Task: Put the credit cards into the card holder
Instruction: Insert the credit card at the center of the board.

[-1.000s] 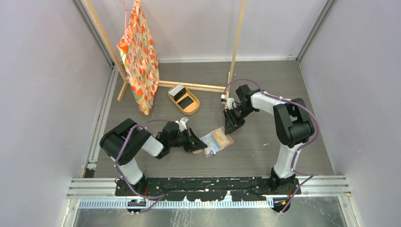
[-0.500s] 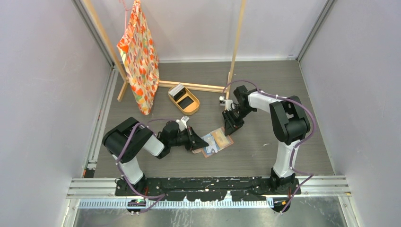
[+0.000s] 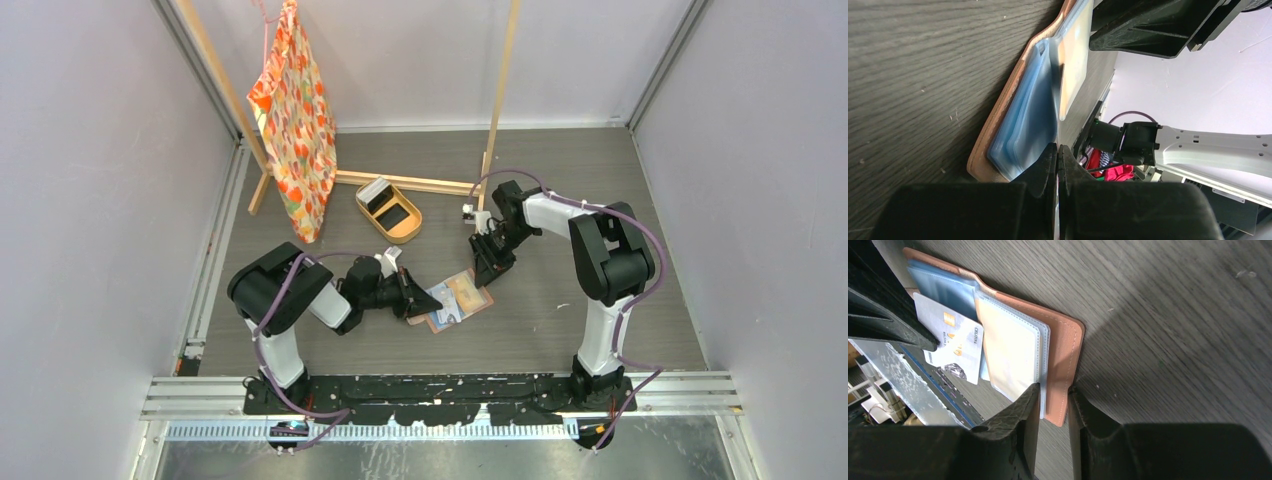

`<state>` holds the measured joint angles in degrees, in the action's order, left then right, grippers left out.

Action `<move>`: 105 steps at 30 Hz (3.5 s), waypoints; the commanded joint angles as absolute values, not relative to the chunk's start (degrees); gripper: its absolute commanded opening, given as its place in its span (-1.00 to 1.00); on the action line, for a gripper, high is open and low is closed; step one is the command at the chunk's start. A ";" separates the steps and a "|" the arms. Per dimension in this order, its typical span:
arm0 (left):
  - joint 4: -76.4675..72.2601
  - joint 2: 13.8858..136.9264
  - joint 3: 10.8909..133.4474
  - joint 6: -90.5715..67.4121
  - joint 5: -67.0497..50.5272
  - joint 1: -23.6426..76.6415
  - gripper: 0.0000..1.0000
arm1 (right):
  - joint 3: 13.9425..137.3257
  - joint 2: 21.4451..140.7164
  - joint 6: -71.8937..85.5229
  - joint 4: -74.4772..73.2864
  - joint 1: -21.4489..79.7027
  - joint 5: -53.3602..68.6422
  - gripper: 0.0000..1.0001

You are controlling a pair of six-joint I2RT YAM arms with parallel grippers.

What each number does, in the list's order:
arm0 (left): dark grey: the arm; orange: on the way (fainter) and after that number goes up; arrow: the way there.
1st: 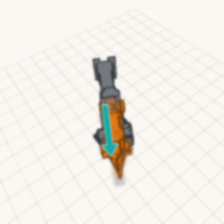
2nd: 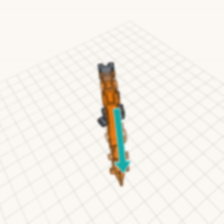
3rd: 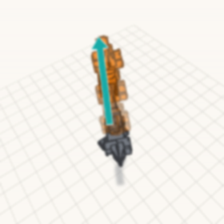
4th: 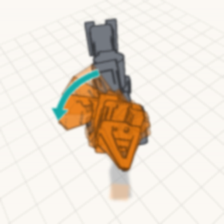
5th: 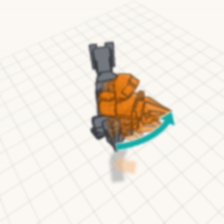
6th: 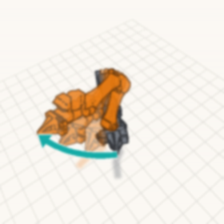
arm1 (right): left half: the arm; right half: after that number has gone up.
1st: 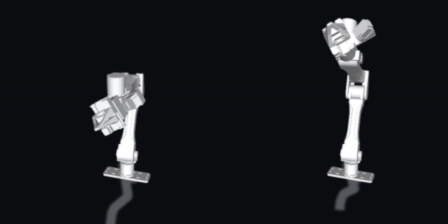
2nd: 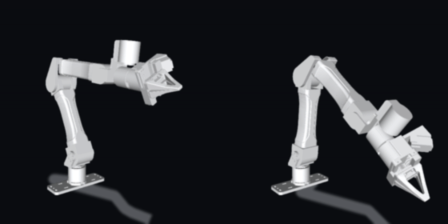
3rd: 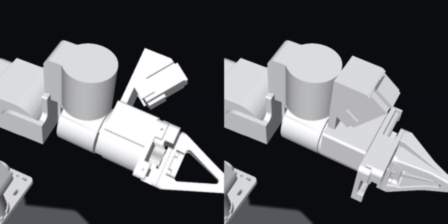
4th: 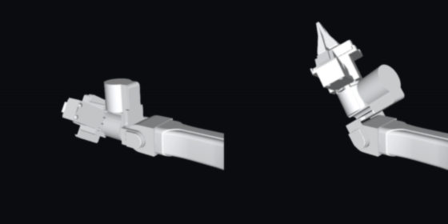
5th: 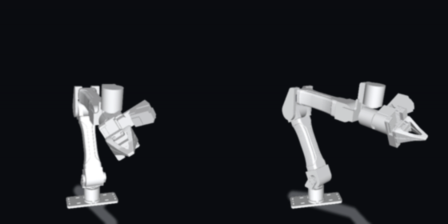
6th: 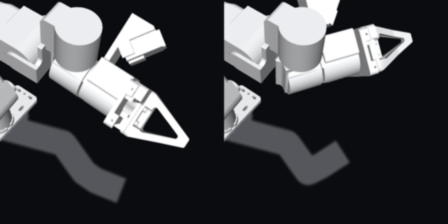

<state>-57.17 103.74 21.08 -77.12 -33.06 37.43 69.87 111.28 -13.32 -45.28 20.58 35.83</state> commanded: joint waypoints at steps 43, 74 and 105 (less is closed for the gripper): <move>-52.83 102.86 22.11 -77.62 -24.17 39.70 -0.99 | 71.72 111.04 -14.01 -46.48 22.21 35.60 -0.40; -55.52 100.13 17.23 -79.84 -23.31 41.04 -0.99 | 71.72 111.16 -14.15 -46.42 22.43 35.16 -0.39; -54.00 101.12 19.76 -80.07 -15.77 42.09 -0.99 | 71.77 110.48 -14.15 -46.60 22.75 35.42 -0.39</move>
<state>-57.43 103.07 19.64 -81.82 -20.91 41.28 69.97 111.28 -13.39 -45.89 22.33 35.14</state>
